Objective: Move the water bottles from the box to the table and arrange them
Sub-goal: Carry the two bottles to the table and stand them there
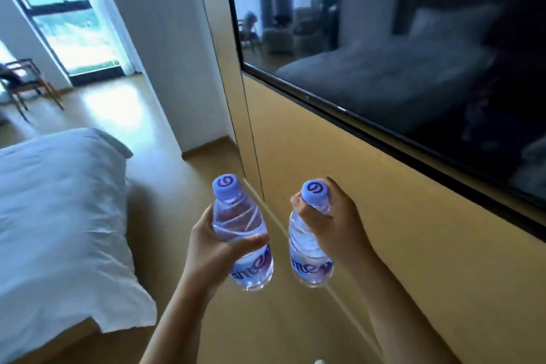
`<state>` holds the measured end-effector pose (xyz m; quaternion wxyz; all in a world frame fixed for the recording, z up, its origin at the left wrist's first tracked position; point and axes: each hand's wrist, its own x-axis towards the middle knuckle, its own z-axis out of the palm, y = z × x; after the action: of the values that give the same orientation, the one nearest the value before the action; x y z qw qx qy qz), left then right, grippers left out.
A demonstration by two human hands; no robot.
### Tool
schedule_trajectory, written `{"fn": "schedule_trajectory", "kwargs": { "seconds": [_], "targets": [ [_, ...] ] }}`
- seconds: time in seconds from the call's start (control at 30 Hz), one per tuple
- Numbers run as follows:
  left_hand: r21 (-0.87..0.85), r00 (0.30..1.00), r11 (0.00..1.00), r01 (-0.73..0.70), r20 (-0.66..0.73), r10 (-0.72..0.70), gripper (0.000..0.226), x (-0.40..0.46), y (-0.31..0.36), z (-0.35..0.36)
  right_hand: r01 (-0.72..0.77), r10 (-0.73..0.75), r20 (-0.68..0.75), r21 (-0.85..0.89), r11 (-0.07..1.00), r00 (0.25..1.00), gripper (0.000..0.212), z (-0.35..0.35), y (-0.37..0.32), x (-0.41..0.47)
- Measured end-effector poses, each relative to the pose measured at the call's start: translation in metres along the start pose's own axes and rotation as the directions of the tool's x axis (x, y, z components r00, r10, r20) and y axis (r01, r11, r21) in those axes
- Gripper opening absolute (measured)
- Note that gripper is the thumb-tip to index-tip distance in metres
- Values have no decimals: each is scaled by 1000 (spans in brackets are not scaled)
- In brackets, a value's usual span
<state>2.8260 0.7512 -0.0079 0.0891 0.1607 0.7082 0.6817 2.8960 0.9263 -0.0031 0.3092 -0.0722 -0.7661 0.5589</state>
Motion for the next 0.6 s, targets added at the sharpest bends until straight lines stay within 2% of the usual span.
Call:
{"fn": "schedule_trajectory", "kwargs": {
  "seconds": [0.3,0.43,0.6],
  "targets": [
    [38,953,999,6,-304,6,63,131,-11,-27,70,-94,298,91,993,950,17,82,44,169],
    [67,905,996,56,-425,-22,56,171,-20,-45,105,-133,385,92,990,913,17,121,60,217],
    [103,858,992,77,-514,-13,61,225,-34,-80,123,-150,443,88,988,884,16,180,84,266]
  ]
}}
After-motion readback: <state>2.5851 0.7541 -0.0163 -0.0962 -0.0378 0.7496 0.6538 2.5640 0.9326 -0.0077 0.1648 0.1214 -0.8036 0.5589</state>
